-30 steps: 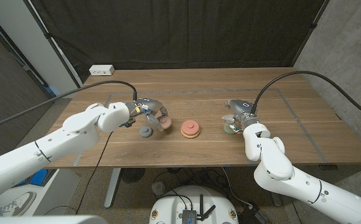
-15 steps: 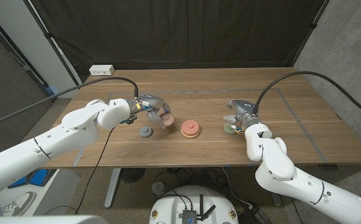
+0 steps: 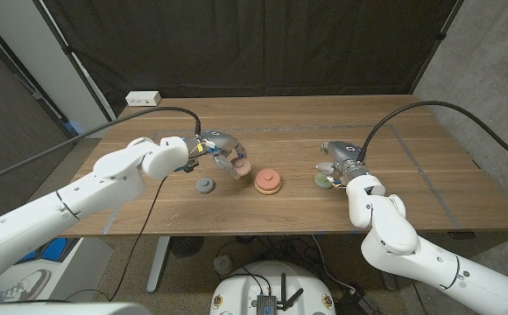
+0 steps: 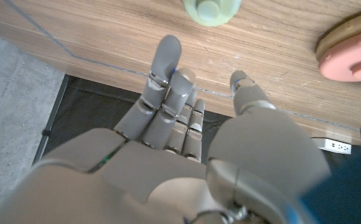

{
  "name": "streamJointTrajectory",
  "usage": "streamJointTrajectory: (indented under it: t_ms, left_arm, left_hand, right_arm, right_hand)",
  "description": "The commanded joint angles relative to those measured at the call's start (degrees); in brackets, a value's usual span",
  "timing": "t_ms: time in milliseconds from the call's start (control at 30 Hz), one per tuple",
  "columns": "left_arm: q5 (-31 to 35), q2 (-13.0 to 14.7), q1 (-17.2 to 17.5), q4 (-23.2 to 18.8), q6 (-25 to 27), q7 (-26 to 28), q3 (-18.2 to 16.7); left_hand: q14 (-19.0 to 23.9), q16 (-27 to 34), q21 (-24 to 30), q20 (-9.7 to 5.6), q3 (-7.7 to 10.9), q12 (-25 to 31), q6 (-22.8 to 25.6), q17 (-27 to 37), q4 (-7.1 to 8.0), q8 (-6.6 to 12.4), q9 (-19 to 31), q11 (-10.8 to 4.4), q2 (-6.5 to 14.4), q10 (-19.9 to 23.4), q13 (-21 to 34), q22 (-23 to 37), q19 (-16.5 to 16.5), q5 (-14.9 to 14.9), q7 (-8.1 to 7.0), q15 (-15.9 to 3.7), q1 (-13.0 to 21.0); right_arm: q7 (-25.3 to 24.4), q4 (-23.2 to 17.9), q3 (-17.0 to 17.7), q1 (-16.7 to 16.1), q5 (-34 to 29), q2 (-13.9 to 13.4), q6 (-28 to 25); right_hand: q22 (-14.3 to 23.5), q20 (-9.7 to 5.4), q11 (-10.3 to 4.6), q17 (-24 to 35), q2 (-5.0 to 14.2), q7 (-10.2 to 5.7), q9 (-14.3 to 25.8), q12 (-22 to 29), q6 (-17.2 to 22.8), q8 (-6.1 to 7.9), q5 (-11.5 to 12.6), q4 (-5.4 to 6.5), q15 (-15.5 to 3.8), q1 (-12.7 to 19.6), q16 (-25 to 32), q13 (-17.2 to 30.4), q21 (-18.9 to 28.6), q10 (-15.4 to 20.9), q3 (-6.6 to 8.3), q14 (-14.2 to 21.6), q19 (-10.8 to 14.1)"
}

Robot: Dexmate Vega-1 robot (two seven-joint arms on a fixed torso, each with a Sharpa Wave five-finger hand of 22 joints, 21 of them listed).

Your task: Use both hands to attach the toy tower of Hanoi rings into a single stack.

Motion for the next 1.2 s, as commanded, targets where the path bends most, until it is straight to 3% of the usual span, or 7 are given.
streamJointTrajectory:
  t_ms: [33, 700, 1200]
  left_arm:
    - [0.9, -3.1, -3.4, 1.8, -2.3, -2.0, 2.5]
    - [1.2, -7.6, -9.4, 5.9, -5.6, -6.6, 6.6]
    - [2.0, -10.1, -11.3, 8.0, -7.8, -7.9, 9.0]
  left_hand:
    - [-0.1, 0.3, 0.0, -6.70, 0.85, 0.4, 2.0, 0.2, 0.27, 0.54, 0.4, -5.48, 0.4, 6.1, 1.4, 0.0, 0.0, 0.5, -1.12, -3.93, 0.0]
    - [-0.2, 0.4, 0.0, -6.80, 1.06, 0.1, 2.4, 0.3, 0.16, 0.25, 0.5, -5.48, 0.5, 6.4, 1.9, 0.1, -0.2, 0.6, -1.01, -3.93, 0.0]
    - [-0.4, 0.4, 0.1, -6.80, 1.25, -0.1, 2.6, 0.2, 0.11, 0.00, 0.5, -5.37, 0.6, 6.6, 2.3, 0.1, -0.2, 0.6, -1.14, -3.93, 0.1]
  right_arm:
    - [-0.3, -0.8, -0.1, 0.0, 1.2, -1.0, -1.2]
    - [-2.9, -1.8, 0.4, -0.2, 5.0, -2.8, -2.1]
    - [-4.1, -2.5, -0.9, 1.1, 6.4, -3.8, -3.4]
  right_hand:
    - [0.2, -2.81, 0.11, 0.2, 0.05, 0.30, 0.2, 0.1, -0.4, -0.14, 0.3, -0.09, -0.48, -0.4, 0.4, 0.3, 0.1, 0.1, 0.49, 0.4, 0.4]
    - [0.1, -2.82, 0.23, 0.3, 0.05, 0.43, 0.2, 0.1, -0.1, -0.22, 0.4, 0.03, -0.45, -0.8, 0.6, 0.3, -0.1, 0.2, 0.67, 0.5, 0.4]
    - [0.2, -2.82, 0.26, 0.3, 0.08, 0.27, 0.1, 0.1, 0.0, -0.28, 0.4, -0.01, -0.46, -0.9, 0.6, 0.3, 0.0, 0.4, 0.87, 0.4, 0.5]
